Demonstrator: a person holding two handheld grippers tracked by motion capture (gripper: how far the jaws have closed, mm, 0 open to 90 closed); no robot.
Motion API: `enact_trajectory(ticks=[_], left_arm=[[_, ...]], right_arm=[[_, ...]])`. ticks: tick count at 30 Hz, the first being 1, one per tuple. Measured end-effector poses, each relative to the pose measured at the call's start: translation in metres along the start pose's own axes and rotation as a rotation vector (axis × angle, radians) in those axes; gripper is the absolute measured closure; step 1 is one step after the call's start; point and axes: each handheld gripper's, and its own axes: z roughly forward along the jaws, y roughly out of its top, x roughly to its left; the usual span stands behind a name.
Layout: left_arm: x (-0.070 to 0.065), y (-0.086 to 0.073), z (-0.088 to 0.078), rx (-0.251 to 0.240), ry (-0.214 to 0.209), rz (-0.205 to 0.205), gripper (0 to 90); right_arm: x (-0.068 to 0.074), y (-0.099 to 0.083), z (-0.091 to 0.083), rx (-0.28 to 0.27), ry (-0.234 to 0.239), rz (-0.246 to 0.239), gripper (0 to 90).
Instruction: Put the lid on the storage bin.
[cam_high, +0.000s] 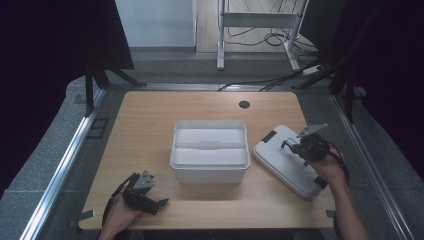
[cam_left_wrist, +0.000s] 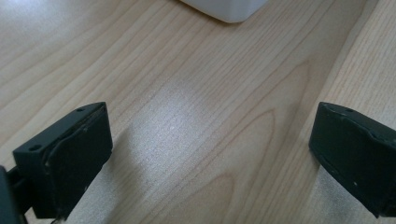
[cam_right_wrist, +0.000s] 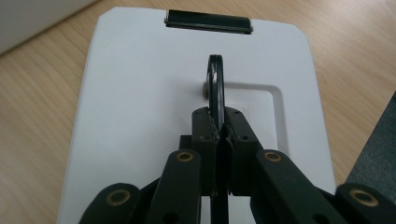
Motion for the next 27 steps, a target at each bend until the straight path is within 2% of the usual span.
enact_trajectory(ticks=[9,15,27], left_arm=[[0.001,0.000,0.000,0.003,-0.005,-0.008,0.0],[0.001,0.000,0.001,0.001,-0.004,-0.010,0.0],[0.001,0.000,0.001,-0.001,-0.005,-0.012,0.0]], right_arm=[[-0.010,0.017,-0.040,-0.026,0.046,-0.086,84.4],[-0.011,0.033,-0.067,-0.041,0.080,-0.174,84.4],[-0.010,0.074,-0.104,-0.117,0.154,-0.271,84.4]])
